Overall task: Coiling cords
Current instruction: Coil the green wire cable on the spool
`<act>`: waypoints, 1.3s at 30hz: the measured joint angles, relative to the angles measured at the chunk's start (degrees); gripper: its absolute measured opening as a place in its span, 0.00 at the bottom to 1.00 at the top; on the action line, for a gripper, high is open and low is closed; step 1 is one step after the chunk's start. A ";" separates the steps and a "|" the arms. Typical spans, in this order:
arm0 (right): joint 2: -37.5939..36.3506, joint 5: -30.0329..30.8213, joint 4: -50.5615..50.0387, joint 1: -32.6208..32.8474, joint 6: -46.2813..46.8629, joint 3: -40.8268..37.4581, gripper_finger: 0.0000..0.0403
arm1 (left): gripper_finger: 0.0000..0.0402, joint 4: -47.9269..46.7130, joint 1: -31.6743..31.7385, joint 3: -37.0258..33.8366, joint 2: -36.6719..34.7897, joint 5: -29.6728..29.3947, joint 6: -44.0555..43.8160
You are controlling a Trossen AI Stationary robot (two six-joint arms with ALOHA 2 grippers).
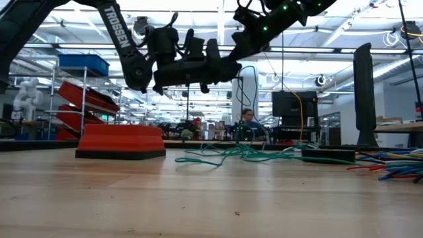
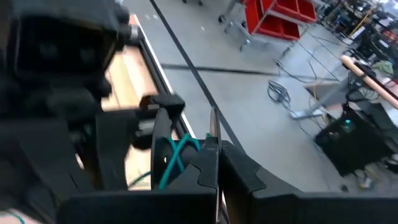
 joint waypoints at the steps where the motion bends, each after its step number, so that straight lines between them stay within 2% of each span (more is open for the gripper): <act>1: 0.00 -0.54 0.64 0.02 0.20 -0.02 0.00 | 0.02 -0.30 -0.37 0.00 0.00 -1.51 0.94; 3: 0.00 -1.30 1.80 0.04 0.74 -0.02 0.00 | 0.02 -0.84 -0.90 0.00 0.00 -4.10 1.68; 12: -2.05 -2.31 2.03 0.03 1.59 -0.20 0.00 | 0.04 -4.57 -1.50 0.01 -0.15 -8.71 7.74; 23: -5.77 -7.32 2.12 -0.13 5.66 0.04 0.00 | 0.32 -6.67 -1.41 -0.35 0.02 -14.57 11.03; 31: -8.92 -9.96 1.44 -0.13 7.09 0.04 0.00 | 0.35 -10.31 0.16 -0.35 0.02 -14.10 13.78; 36: -11.90 -10.04 -0.63 -0.13 7.18 0.04 0.00 | 0.35 -10.32 1.20 -0.37 0.02 -7.53 14.09; 39: -14.24 -10.07 -2.10 -0.11 7.46 0.04 0.00 | 0.35 -11.83 1.66 -0.37 0.02 -5.95 15.91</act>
